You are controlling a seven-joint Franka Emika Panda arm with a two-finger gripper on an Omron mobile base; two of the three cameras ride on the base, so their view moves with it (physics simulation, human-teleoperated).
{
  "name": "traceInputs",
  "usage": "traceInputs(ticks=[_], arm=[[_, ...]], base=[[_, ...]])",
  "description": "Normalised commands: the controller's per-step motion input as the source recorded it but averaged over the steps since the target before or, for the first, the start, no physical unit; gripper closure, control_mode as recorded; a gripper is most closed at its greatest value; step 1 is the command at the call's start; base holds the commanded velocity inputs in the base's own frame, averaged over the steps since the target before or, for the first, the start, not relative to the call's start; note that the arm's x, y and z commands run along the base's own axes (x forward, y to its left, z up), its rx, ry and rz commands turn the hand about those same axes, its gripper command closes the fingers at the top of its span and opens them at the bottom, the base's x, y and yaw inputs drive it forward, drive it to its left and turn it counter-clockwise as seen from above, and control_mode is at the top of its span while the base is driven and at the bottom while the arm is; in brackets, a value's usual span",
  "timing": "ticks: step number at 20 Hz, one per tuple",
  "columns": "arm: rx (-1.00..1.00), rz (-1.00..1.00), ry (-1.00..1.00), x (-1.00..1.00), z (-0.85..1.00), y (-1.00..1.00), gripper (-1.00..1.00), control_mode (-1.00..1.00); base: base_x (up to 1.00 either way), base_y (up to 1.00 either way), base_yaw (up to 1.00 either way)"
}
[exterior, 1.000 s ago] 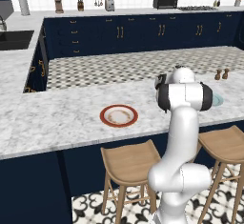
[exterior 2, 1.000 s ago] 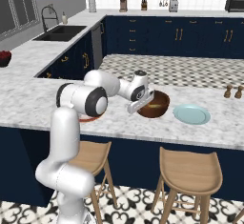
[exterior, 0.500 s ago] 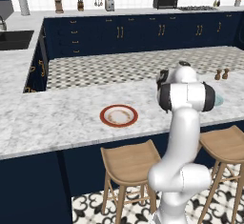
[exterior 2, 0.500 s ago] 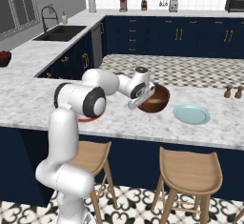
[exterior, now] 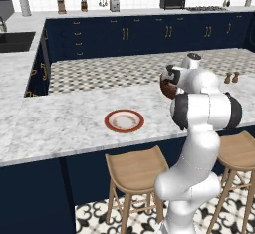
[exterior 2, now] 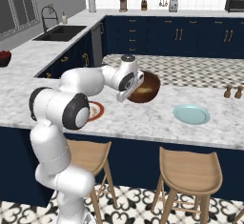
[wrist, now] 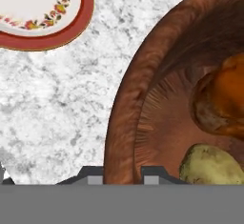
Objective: Pick the chicken drumstick and potato from their plates and place them in the bowl. Then put the bowl in the fridge.
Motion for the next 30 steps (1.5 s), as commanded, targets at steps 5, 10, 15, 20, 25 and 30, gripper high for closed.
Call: traceInputs(ticks=[5, 10, 15, 20, 25, 30], arm=[[0.00, 0.04, 0.11, -0.89, 0.81, 0.56, 1.00, -1.00], [0.00, 0.01, 0.06, -0.99, 0.50, 0.58, 1.00, -1.00], [0.00, 0.08, -0.04, -1.00, 0.05, 0.34, 1.00, -1.00], [-0.09, 0.19, -0.09, -1.00, 0.00, 0.33, 1.00, -1.00], [-0.09, 0.17, -0.03, -0.82, 0.03, 0.30, 1.00, -1.00], [0.03, 0.05, 0.00, -0.34, -0.04, 0.04, 1.00, -1.00]], base=[[0.00, 0.00, 0.00], [0.00, 0.00, 0.00], [0.00, 0.00, 0.00], [0.00, 0.00, 0.00], [0.00, 0.00, 0.00], [0.00, 0.00, 0.00]])
